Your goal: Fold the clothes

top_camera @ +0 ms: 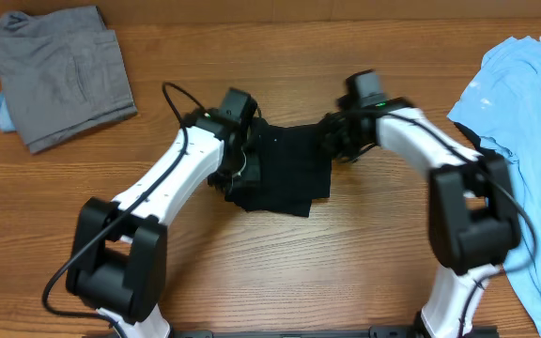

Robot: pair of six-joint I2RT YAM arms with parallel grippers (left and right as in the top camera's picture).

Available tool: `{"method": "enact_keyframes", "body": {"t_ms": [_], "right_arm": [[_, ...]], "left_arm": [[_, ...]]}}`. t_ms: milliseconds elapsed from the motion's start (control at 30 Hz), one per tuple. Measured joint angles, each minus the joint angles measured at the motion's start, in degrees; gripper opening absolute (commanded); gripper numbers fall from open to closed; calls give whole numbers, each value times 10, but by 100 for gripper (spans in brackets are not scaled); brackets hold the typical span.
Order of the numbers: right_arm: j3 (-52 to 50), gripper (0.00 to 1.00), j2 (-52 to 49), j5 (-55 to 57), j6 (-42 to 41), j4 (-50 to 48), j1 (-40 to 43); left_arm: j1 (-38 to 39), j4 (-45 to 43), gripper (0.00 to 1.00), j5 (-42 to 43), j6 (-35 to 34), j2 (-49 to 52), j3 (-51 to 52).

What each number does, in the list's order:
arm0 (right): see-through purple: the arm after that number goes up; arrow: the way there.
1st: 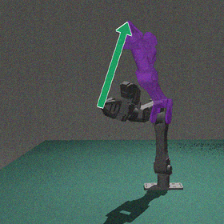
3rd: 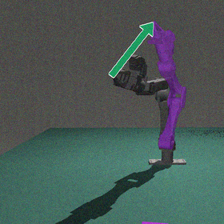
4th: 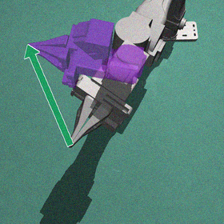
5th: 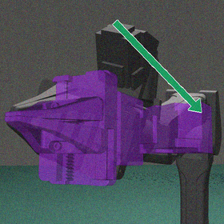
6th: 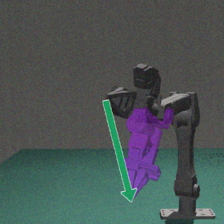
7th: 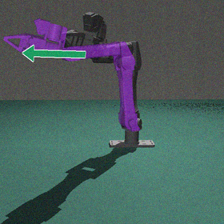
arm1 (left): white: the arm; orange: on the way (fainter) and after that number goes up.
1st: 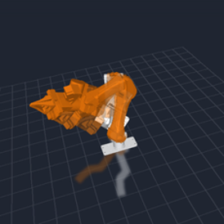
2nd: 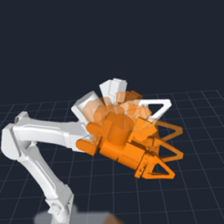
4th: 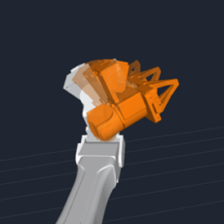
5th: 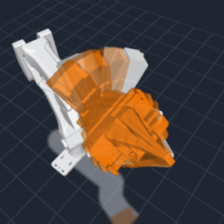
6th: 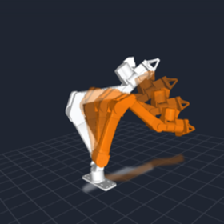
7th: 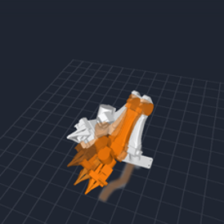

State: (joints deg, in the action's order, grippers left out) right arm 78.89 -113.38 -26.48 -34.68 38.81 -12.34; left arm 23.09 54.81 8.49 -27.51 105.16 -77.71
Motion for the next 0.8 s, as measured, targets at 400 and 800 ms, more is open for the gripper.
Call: {"method": "enact_keyframes", "body": {"t_ms": [400, 800], "right_arm": [[-36, 4, 140, -54, 45, 49, -66], [-119, 4, 41, -212, 20, -110, -118]], "left_arm": [[-15, 46, 100, -103, -23, -47, -54], [-111, 69, 100, -115, -41, -46, -52]]}}
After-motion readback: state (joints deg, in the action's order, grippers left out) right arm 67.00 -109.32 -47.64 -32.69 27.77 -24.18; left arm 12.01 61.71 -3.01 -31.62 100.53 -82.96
